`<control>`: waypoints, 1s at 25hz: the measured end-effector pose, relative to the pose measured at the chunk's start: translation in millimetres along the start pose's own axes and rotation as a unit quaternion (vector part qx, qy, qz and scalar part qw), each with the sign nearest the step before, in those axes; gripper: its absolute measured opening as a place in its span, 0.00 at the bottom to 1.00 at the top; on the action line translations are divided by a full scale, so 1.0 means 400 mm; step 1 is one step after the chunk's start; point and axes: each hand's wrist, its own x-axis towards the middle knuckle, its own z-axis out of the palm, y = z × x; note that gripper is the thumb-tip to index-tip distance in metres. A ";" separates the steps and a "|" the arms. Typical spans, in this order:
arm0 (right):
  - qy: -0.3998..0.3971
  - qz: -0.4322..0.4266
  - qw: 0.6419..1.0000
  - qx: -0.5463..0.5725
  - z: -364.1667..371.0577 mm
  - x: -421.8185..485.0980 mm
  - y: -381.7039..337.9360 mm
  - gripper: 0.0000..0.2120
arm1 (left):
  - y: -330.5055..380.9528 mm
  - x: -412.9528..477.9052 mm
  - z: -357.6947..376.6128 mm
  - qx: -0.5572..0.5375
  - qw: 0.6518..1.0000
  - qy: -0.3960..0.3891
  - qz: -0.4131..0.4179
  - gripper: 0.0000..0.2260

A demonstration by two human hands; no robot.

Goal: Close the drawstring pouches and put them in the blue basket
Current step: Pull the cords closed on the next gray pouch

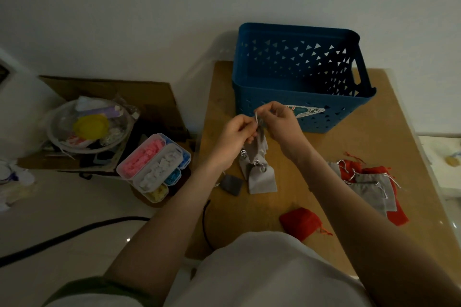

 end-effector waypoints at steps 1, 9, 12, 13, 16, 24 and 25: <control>-0.013 -0.007 1.000 -0.013 -0.002 0.001 0.000 0.07 | 0.002 0.002 0.004 0.020 1.000 0.007 0.000 0.04; -0.080 -0.012 0.994 0.077 0.009 -0.024 -0.038 0.10 | 0.009 0.014 0.012 -0.001 0.996 0.069 0.057 0.08; -0.075 -0.017 0.994 0.078 0.004 -0.022 -0.025 0.09 | 0.007 0.014 0.009 0.027 0.993 0.063 0.098 0.06; -0.075 -0.021 0.994 0.082 0.003 -0.025 -0.028 0.09 | 0.010 0.013 0.007 0.046 0.991 0.047 0.116 0.05; -0.081 -0.036 0.989 0.118 0.002 -0.036 -0.055 0.07 | 0.027 0.011 0.007 0.060 0.991 0.036 0.116 0.05; -0.033 -0.003 0.999 -0.005 -0.062 0.011 0.033 0.15 | 0.018 0.009 -0.017 0.056 0.994 0.089 0.012 0.07; -0.036 0.008 0.998 -0.048 -0.073 0.008 0.042 0.14 | 0.016 0.009 -0.020 0.020 0.994 0.109 -0.014 0.07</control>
